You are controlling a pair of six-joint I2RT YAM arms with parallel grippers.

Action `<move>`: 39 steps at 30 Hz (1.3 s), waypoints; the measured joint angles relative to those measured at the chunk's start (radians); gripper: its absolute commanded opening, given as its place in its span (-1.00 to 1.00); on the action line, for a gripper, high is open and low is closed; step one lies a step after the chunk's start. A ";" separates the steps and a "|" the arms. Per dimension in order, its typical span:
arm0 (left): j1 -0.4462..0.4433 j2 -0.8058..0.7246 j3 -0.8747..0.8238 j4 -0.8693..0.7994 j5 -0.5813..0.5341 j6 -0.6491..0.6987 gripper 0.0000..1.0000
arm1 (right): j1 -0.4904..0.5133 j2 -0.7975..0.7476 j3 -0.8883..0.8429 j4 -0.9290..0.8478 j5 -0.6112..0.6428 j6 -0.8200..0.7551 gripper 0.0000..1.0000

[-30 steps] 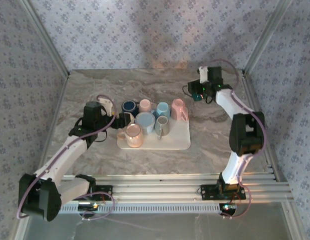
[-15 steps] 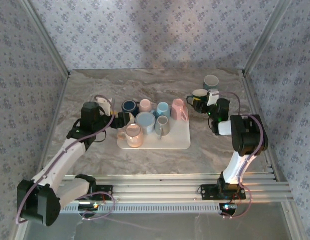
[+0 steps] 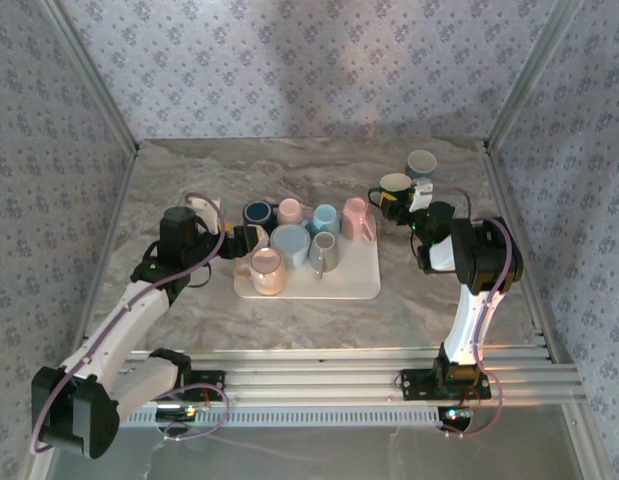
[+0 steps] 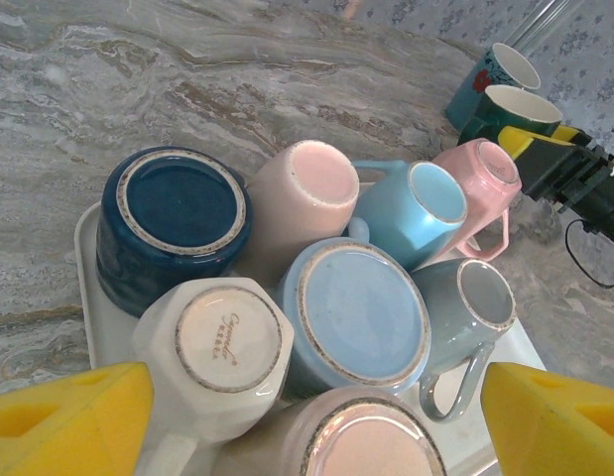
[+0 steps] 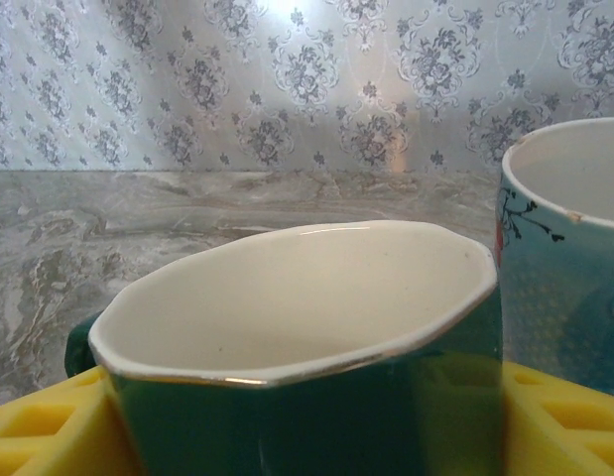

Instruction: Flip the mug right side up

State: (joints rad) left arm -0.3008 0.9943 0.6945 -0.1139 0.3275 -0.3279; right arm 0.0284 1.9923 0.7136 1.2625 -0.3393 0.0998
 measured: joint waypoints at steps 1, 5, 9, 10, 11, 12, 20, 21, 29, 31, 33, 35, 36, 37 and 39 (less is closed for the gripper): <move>0.000 0.000 0.000 -0.002 -0.003 0.000 0.72 | 0.000 0.007 0.008 0.004 0.000 0.006 0.31; 0.000 -0.013 0.000 -0.018 -0.009 0.000 0.72 | 0.000 0.024 0.021 0.012 0.002 0.021 0.35; 0.000 -0.034 0.000 -0.024 -0.020 0.000 0.72 | 0.000 0.031 0.024 0.012 0.002 0.027 0.36; 0.000 -0.037 0.000 -0.025 -0.023 0.000 0.72 | 0.000 0.031 0.024 0.013 0.002 0.028 0.38; 0.000 -0.039 0.000 -0.025 -0.026 0.000 0.72 | 0.000 0.031 0.026 0.013 0.002 0.029 0.39; 0.000 -0.039 0.000 -0.025 -0.028 0.000 0.72 | 0.000 0.032 0.027 0.013 0.002 0.029 0.43; 0.000 -0.039 0.000 -0.026 -0.033 0.000 0.72 | 0.000 0.040 0.037 0.013 0.003 0.042 0.79; 0.000 -0.039 0.000 -0.026 -0.034 0.000 0.72 | 0.000 0.040 0.037 0.013 0.003 0.043 0.81; 0.000 -0.039 0.000 -0.026 -0.048 0.001 0.72 | 0.000 0.040 0.045 0.064 0.002 0.043 0.86; 0.000 -0.039 0.000 -0.026 -0.049 0.001 0.72 | 0.000 0.040 0.045 0.074 0.003 0.043 0.89; 0.000 -0.039 0.000 -0.026 -0.052 0.001 0.72 | 0.000 0.029 0.038 0.074 0.010 0.042 0.94; 0.000 -0.039 0.000 -0.026 -0.052 0.001 0.72 | -0.006 -0.003 0.011 0.074 0.028 0.043 1.00; 0.000 -0.039 0.000 -0.026 -0.052 0.001 0.72 | -0.011 -0.026 -0.007 0.074 0.039 0.043 1.00; 0.000 -0.039 0.000 -0.026 -0.052 0.001 0.72 | -0.019 -0.053 -0.028 0.073 0.048 0.043 1.00; 0.000 -0.039 0.000 -0.026 -0.052 0.001 0.72 | -0.039 -0.114 -0.072 0.067 0.067 0.046 1.00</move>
State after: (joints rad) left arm -0.3008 0.9554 0.6945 -0.1394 0.2756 -0.3267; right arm -0.0101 1.8786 0.6411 1.3293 -0.2722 0.1459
